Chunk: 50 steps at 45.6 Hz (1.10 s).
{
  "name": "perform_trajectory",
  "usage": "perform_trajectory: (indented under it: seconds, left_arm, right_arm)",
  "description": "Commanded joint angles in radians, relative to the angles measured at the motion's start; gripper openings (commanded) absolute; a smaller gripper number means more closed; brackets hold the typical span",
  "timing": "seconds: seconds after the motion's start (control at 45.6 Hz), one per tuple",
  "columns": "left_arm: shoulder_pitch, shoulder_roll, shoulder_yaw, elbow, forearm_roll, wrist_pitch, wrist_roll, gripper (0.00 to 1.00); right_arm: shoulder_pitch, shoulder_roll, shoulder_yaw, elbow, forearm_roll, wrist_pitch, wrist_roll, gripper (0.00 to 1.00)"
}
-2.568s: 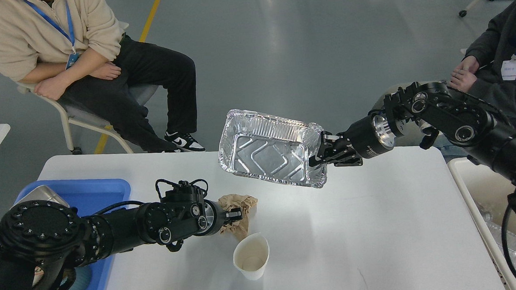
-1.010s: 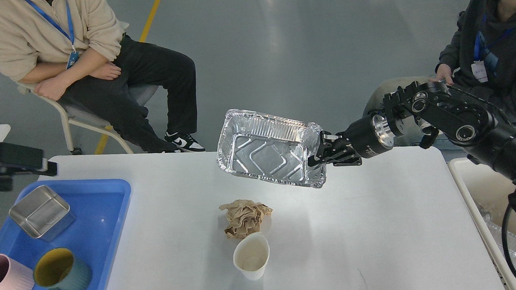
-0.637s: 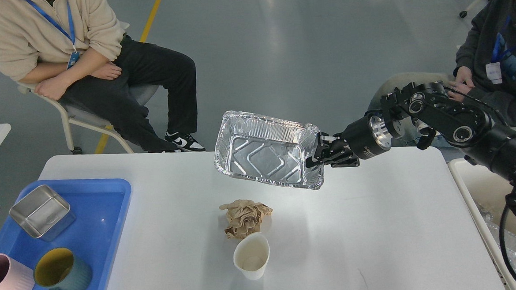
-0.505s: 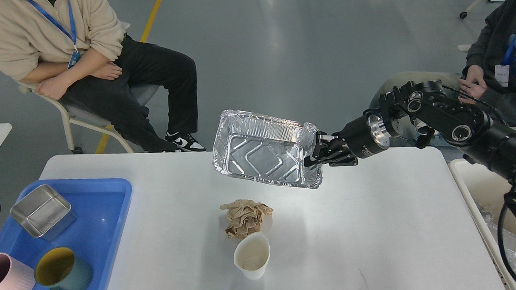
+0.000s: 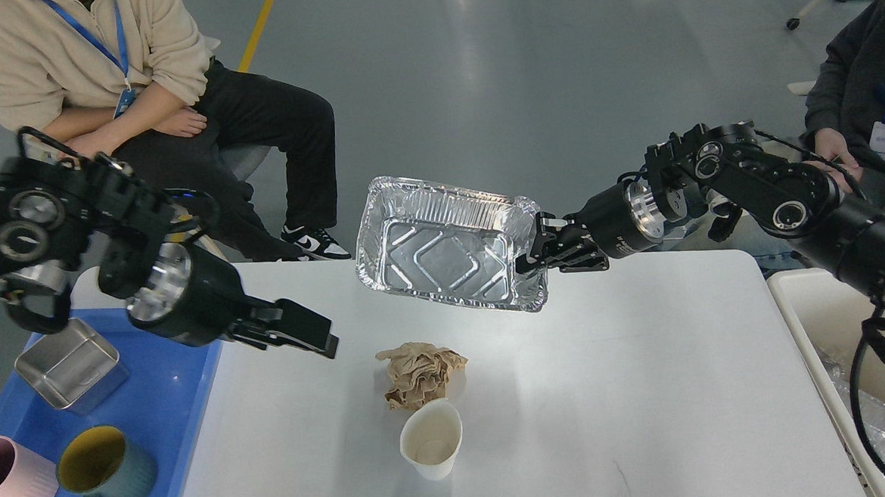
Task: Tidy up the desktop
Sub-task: 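Reach the left gripper down and grasp the white paper cup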
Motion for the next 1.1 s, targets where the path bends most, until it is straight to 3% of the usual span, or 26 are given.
perform_trajectory:
  seconds: [0.0,0.461,1.076]
  left_arm:
    - [0.016,-0.158,0.067,0.090,0.011,0.056,0.001,0.95]
    - [0.138,-0.353,0.113,0.274,0.099,0.103,0.003,0.92]
    - [0.234,-0.536,0.115,0.386,0.220,0.152,0.001,0.62]
  right_arm:
    - [-0.003,-0.006,0.000,0.000,0.000,0.000,0.000,0.00]
    - [-0.017,-0.006,0.000,0.001,0.000,0.000,0.002,0.00]
    - [-0.027,-0.036,0.002,0.024,0.000,0.000,0.002,0.00]
